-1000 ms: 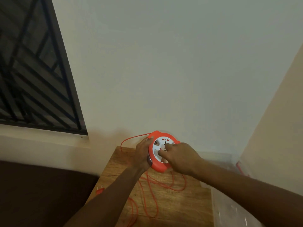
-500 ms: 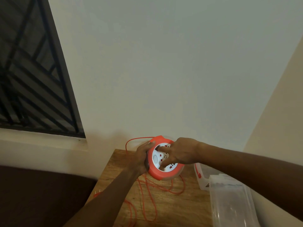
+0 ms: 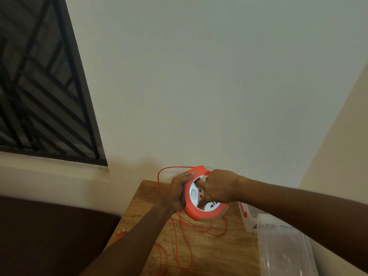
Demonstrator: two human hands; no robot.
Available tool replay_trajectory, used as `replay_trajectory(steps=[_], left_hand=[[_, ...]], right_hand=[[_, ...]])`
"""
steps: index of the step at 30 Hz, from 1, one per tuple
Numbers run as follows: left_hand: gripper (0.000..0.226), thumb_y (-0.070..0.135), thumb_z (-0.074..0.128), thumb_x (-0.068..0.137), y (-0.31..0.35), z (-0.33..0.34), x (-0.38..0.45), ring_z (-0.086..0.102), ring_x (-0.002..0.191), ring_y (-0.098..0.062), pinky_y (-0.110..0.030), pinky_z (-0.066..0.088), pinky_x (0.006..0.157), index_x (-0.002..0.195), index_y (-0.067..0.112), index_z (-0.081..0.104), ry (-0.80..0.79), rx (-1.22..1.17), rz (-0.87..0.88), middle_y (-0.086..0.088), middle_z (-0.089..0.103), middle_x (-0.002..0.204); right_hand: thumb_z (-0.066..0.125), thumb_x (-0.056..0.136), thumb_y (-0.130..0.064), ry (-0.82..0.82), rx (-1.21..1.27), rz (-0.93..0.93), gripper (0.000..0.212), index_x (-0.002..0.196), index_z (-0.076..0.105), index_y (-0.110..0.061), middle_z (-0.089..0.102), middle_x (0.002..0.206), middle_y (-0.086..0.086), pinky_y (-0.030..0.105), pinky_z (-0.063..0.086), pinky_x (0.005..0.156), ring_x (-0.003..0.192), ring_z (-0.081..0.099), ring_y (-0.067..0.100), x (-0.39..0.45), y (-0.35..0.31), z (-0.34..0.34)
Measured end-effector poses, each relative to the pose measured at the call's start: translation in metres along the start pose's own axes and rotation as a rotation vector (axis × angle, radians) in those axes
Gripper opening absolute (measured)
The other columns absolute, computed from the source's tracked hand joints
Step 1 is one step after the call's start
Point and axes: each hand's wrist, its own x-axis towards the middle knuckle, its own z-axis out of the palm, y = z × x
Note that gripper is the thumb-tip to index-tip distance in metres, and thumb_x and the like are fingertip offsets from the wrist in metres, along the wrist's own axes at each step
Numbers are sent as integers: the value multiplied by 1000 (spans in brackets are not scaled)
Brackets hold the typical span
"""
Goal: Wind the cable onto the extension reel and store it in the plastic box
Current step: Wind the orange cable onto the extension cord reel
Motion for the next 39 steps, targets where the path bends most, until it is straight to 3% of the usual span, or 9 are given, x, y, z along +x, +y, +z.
replay_trajectory(steps=[2, 6, 11, 15, 18, 20, 25, 31, 39], left_hand=[[50, 37, 66, 88, 1, 2, -2, 72, 85, -32, -42, 62, 74, 122, 1, 66, 5, -7, 11, -19, 72, 105], [52, 33, 68, 86, 6, 6, 0, 72, 95, -38, -46, 62, 78, 129, 2, 65, 37, -118, 95, -25, 70, 121], [40, 26, 69, 92, 7, 19, 3, 72, 102, -38, -46, 62, 82, 125, 3, 68, 144, -153, 178, -23, 72, 121], [27, 20, 58, 100, -2, 14, -3, 75, 96, -37, -47, 63, 75, 118, 4, 70, 119, -161, 150, -23, 74, 116], [34, 26, 60, 97, -5, 11, -1, 71, 105, -41, -59, 56, 92, 123, 4, 68, 165, -183, 128, -24, 72, 120], [39, 30, 63, 95, -4, 11, 2, 66, 116, -46, -67, 47, 103, 125, 4, 66, 200, -188, 124, -24, 70, 123], [38, 31, 60, 98, -1, 15, 5, 68, 111, -42, -52, 60, 85, 127, 8, 66, 220, -183, 151, -20, 72, 123], [28, 29, 59, 98, 2, 27, 0, 75, 98, -35, -41, 63, 70, 118, 11, 70, 177, -171, 147, -15, 77, 112], [37, 35, 58, 100, 1, 15, 0, 74, 107, -28, -48, 62, 86, 128, 11, 65, 183, -63, 127, -15, 71, 125]], right_hand=[[54, 95, -39, 42, 115, 80, 46, 135, 53, -15, 63, 121, 17, 43, 55, 82, 99, 63, 36, -4, 4, 2], [62, 89, -41, 329, 414, 308, 66, 147, 32, -34, 67, 115, 9, 36, 53, 69, 91, 67, 31, -4, -6, 21], [61, 84, -57, 570, 1180, 936, 73, 147, 38, -30, 57, 138, -2, 35, 47, 96, 123, 55, 22, 18, -45, 27], [60, 90, -47, 581, 1421, 984, 68, 150, 33, -30, 50, 145, -2, 33, 45, 98, 127, 52, 20, 19, -67, 31], [63, 85, -40, 601, 1384, 975, 73, 150, 30, -33, 62, 131, -2, 20, 52, 73, 104, 64, 14, 15, -77, 32], [66, 84, -42, 612, 1314, 1017, 71, 147, 36, -28, 61, 133, -4, 19, 49, 73, 104, 65, 13, 13, -81, 35], [70, 81, -48, 691, 1331, 1152, 65, 137, 46, -24, 58, 131, -3, 18, 45, 77, 110, 59, 13, 12, -77, 38], [61, 86, -53, 468, 1129, 1018, 79, 152, 19, -37, 44, 145, 7, 32, 53, 85, 113, 60, 24, 11, -66, 25], [61, 90, -35, 437, 734, 782, 56, 142, 40, -36, 46, 143, 10, 38, 54, 83, 107, 63, 30, 1, -48, 15]])
